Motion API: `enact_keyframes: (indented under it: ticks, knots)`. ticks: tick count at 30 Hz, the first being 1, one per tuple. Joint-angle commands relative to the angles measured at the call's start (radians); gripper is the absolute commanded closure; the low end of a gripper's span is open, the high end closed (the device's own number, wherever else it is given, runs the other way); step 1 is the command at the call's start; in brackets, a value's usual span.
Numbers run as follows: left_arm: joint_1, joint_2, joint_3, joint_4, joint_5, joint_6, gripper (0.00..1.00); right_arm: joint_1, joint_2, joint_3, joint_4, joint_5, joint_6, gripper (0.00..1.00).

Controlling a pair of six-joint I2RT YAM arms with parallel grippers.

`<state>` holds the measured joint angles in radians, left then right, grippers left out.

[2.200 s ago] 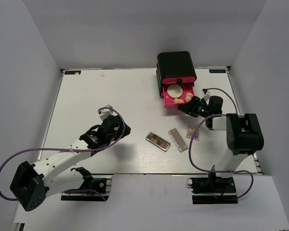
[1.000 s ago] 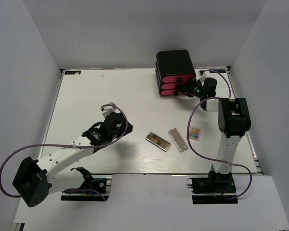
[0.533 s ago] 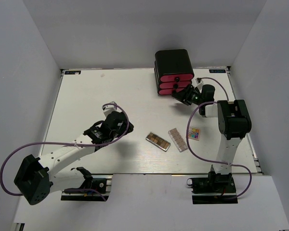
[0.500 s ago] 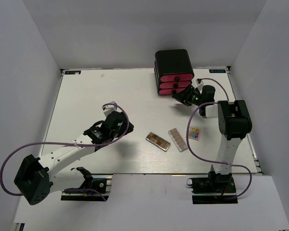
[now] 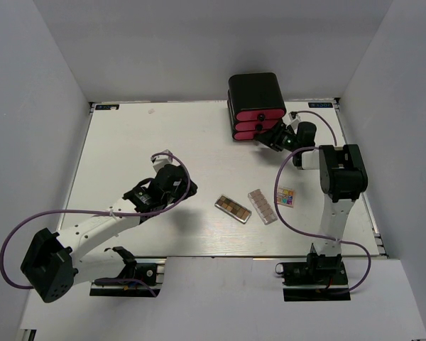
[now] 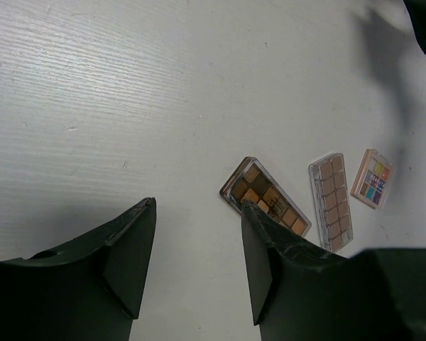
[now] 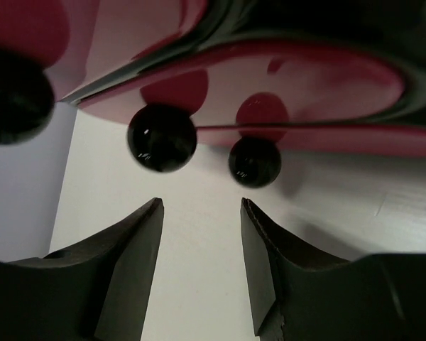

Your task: Organize the makeup

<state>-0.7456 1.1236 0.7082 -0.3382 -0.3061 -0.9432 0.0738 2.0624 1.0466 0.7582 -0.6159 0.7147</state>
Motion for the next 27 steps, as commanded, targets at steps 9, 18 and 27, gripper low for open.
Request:
enact_keyframes:
  ticks: [9,18,27]
  knots:
    - [-0.005,0.028,0.056,-0.018,0.002,0.017,0.38,0.004,0.090,0.099,0.001,0.042,-0.026,0.47]
    - [-0.005,0.067,0.088,-0.031,0.018,0.032,0.39,0.017,0.156,0.164,0.007,0.073,-0.008,0.46]
    - [-0.005,0.090,0.119,-0.045,0.016,0.038,0.38,0.037,0.182,0.188,0.046,0.081,0.008,0.61]
